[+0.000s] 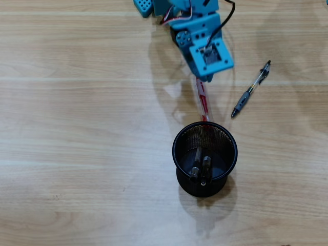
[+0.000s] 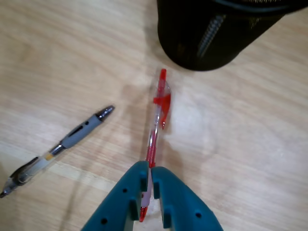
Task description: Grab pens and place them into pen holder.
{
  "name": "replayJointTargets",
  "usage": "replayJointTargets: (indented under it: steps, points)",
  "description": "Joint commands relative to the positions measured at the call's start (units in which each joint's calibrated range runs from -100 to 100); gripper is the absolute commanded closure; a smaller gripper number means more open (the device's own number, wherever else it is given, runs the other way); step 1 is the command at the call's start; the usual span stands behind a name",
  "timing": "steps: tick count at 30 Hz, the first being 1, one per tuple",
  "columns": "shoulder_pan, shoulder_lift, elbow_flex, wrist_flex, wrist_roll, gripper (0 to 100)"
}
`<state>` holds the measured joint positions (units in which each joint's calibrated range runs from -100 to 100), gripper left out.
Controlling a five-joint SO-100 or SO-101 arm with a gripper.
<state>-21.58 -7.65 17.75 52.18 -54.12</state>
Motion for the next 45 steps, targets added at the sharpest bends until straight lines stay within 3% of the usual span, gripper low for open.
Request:
replayJointTargets:
  steps: [1,5,10,34,45]
  points:
    - [0.96,4.29,-3.18,0.17,-0.07,98]
    - [1.05,8.45,-2.9,-0.29,-0.12,96]
    - [0.32,11.26,-3.18,-0.38,-0.12,83]
    - [-4.44,22.47,-7.79,-0.74,-3.26,83]
    - [-5.35,30.28,-7.16,-10.13,-3.31,83]
